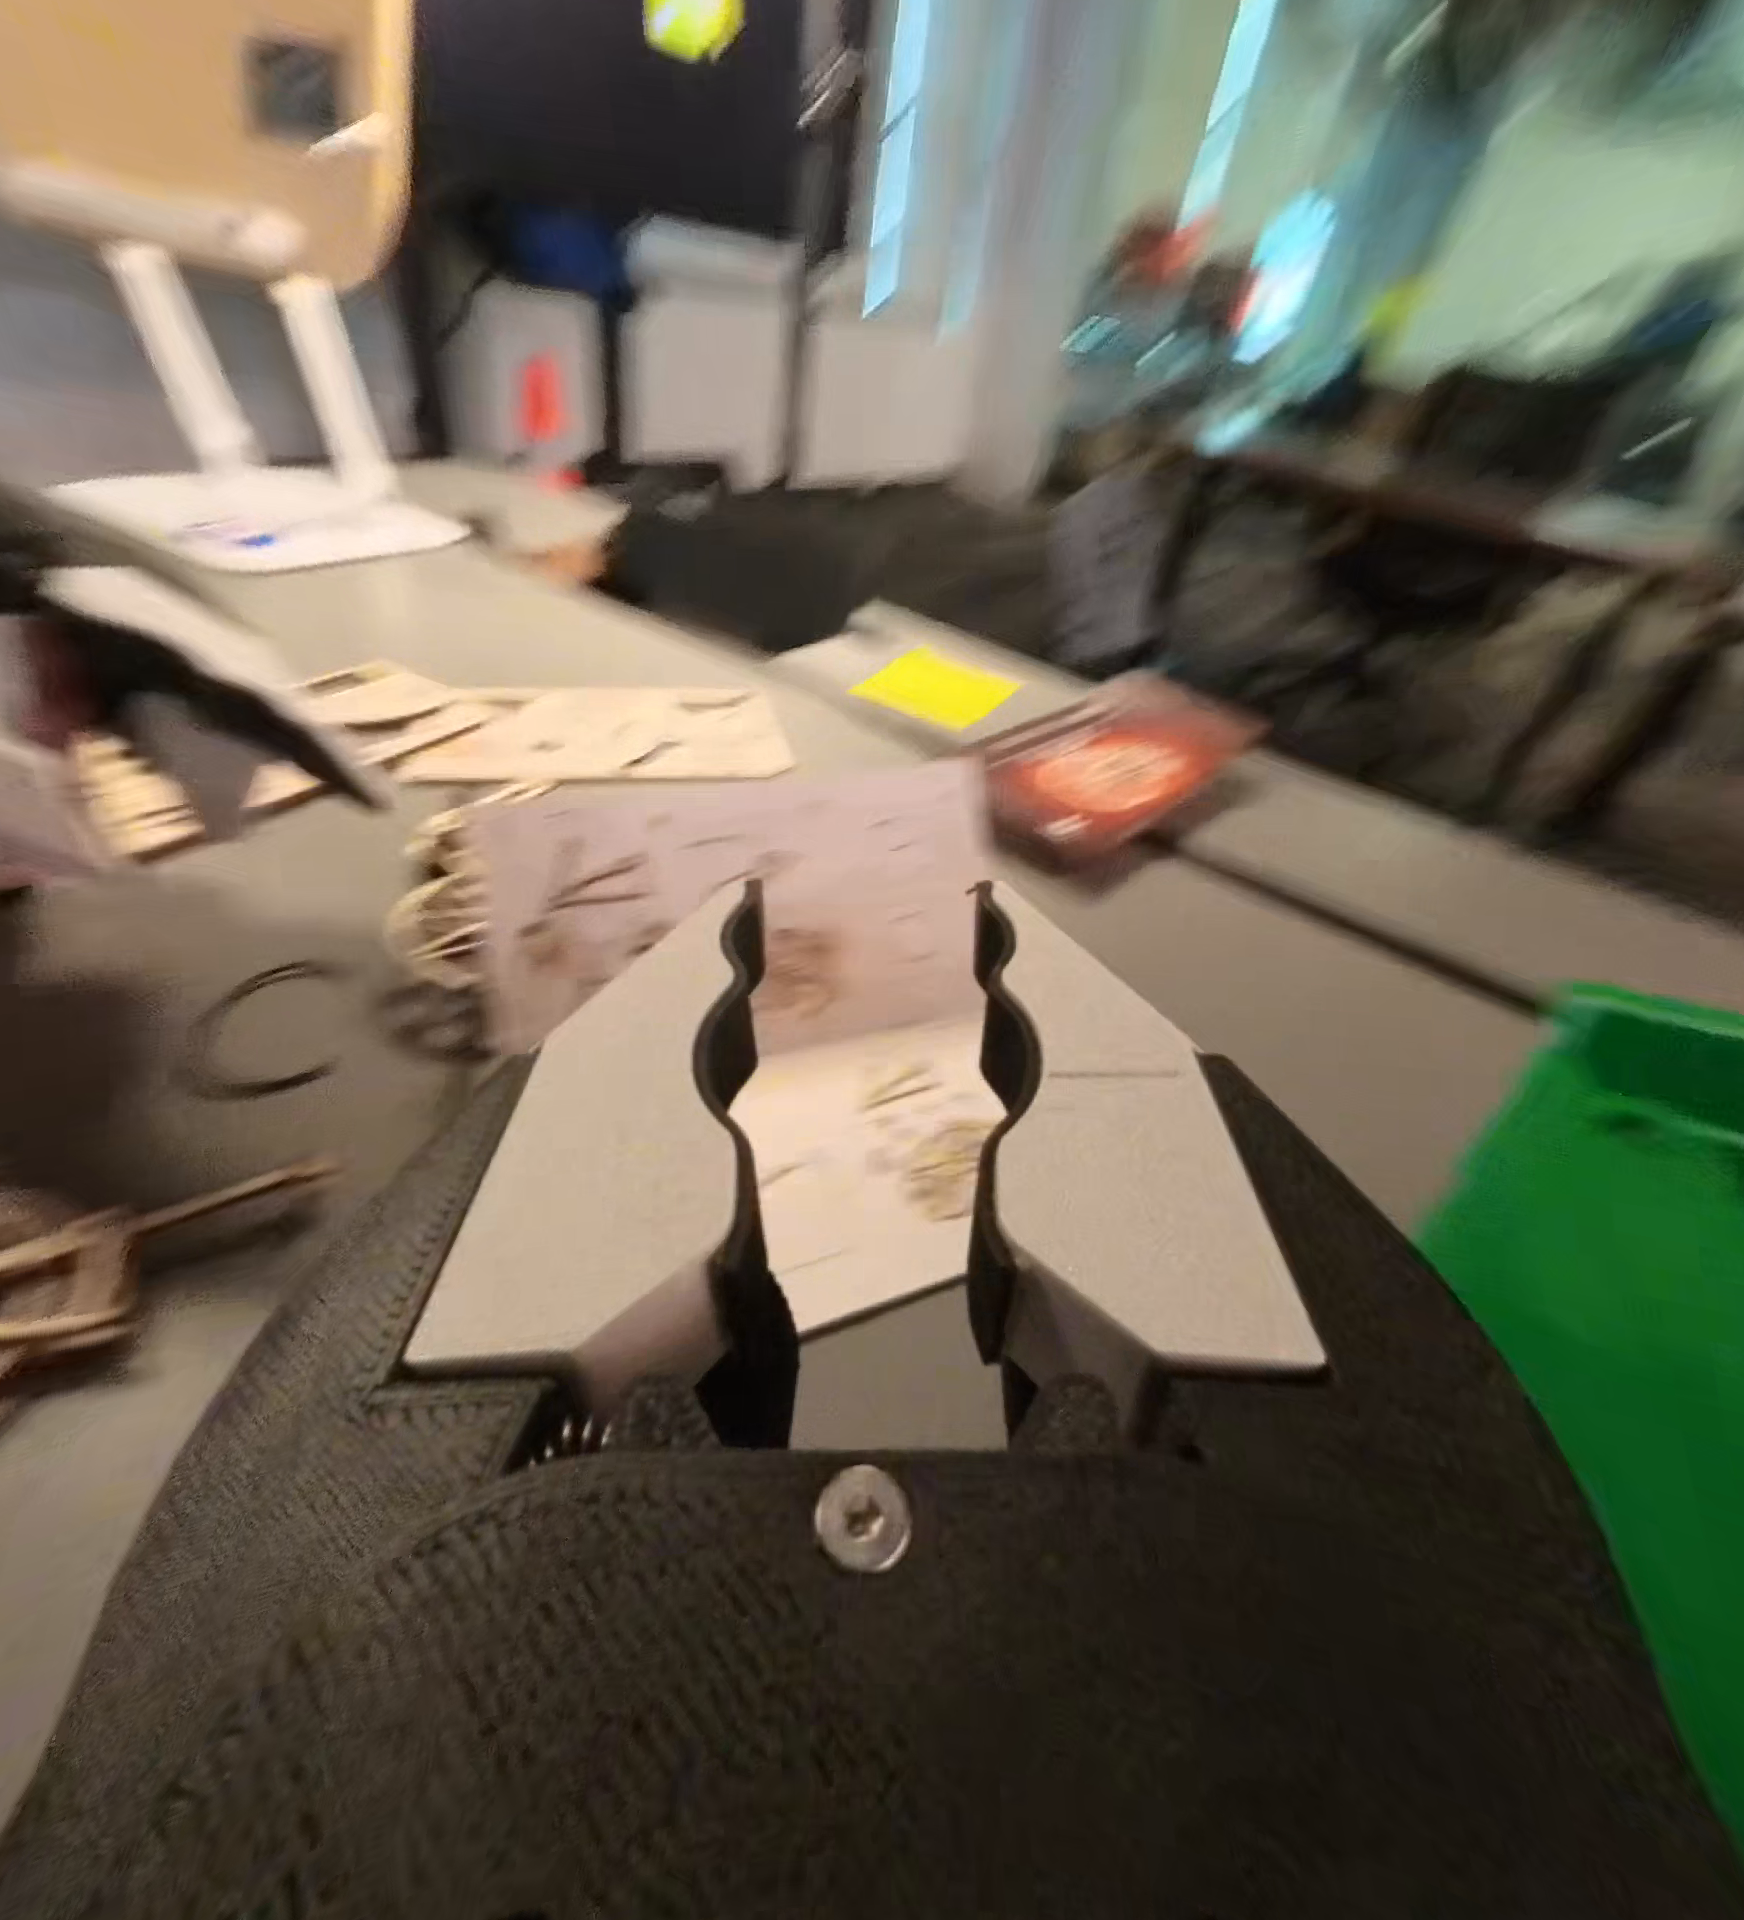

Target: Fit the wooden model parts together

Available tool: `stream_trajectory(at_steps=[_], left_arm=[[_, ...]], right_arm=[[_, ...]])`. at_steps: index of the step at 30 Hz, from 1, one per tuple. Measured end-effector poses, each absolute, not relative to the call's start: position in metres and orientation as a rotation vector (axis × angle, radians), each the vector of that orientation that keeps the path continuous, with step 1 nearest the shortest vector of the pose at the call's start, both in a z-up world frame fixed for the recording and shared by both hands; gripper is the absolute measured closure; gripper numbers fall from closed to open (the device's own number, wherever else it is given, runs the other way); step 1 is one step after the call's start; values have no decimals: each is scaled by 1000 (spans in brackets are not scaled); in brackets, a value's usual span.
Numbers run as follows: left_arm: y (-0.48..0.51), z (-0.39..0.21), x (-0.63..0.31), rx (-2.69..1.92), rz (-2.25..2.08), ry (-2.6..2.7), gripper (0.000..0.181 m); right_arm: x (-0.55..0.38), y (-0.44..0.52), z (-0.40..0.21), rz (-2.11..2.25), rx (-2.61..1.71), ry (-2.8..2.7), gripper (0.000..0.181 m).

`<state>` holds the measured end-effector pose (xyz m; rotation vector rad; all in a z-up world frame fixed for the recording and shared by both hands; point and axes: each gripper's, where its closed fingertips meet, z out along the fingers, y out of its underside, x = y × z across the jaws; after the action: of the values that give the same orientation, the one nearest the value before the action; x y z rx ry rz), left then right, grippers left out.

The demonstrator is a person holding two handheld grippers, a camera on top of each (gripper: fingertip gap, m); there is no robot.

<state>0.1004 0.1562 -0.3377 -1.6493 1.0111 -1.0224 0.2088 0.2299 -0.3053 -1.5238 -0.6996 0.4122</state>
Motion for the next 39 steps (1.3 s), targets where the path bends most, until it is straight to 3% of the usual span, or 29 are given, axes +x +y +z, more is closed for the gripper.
stream_trajectory(at_steps=[9, 22, 29, 39], left_arm=[[130, -343, 136, -1602, -868, 1316, 140], [151, -391, 199, -1658, -603, 1867, 153], [155, -408, 199, -1769, -678, 1979, 136], [158, -412, 194, -1705, -675, 2032, 151]], right_arm=[[237, 242, -287, 136, -1218, -635, 162], [246, 236, -277, 278, -1188, -545, 165], [250, 240, -279, 321, -1215, -512, 165], [250, 243, -284, 364, -1249, -498, 165]])
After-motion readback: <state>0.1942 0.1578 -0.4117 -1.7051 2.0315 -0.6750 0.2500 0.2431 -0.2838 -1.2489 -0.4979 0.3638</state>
